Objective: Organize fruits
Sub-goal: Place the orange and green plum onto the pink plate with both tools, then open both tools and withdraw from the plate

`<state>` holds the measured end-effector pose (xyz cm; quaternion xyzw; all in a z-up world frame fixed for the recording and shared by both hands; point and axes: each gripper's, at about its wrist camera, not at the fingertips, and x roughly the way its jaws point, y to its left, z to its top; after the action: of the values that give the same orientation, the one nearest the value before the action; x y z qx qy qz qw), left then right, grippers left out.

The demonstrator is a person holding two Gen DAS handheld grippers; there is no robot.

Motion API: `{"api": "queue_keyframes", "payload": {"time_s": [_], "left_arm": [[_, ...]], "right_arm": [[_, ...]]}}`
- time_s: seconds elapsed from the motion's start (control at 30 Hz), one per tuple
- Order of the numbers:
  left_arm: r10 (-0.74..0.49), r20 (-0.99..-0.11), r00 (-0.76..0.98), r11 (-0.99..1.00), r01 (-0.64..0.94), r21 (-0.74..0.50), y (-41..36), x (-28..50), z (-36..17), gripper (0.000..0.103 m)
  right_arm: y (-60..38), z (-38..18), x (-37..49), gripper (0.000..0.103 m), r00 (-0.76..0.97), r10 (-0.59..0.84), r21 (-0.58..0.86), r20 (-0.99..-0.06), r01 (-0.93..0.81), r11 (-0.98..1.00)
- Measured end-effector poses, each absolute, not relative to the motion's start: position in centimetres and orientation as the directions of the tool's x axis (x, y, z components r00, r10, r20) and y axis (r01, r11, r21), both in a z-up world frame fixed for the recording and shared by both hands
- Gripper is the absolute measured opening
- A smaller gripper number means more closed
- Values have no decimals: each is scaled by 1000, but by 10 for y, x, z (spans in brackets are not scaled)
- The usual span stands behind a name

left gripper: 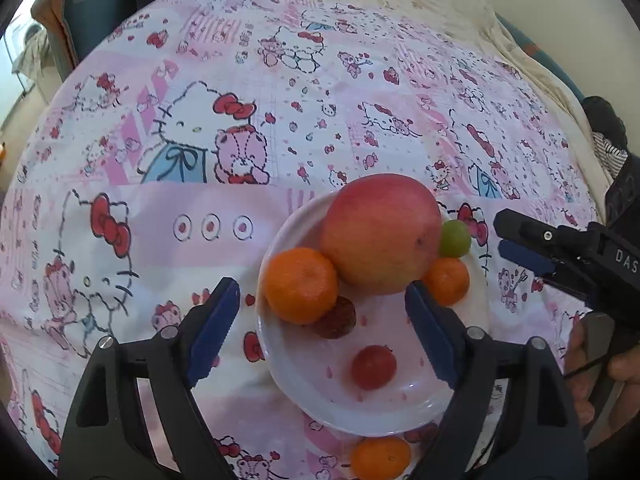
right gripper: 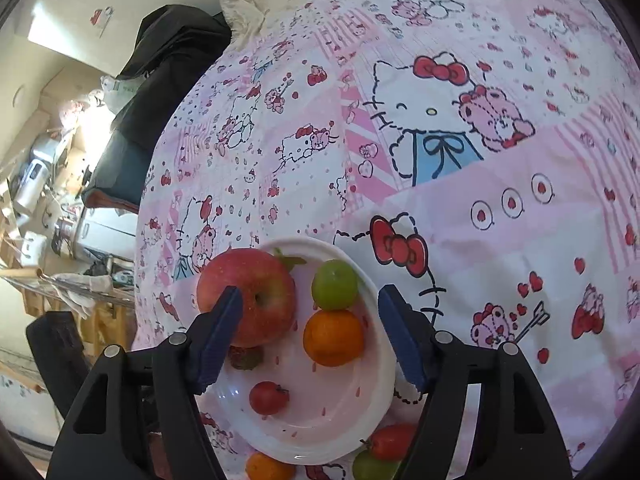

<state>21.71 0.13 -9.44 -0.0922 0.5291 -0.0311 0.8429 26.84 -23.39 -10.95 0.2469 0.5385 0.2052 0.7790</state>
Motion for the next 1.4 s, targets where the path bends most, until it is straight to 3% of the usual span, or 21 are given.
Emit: {"api": "queue_keyframes", "payload": {"time_s": [0.93, 1.2, 1.4], "left_arm": [[-141, -875, 462, 982, -50, -185, 6, 183, -71, 82], [-142, -901, 410, 979, -73, -188, 8, 165, -71, 82], [-194, -941, 277, 976, -41, -213, -7, 144, -98, 82]], "right_arm": [[-238, -71, 199, 73, 383, 505, 512, -774, -92, 854], [-247, -67, 162, 73, 378, 477, 491, -794, -64, 869], [-263, -62, 134, 73, 422, 451, 487, -787, -25, 873]]}}
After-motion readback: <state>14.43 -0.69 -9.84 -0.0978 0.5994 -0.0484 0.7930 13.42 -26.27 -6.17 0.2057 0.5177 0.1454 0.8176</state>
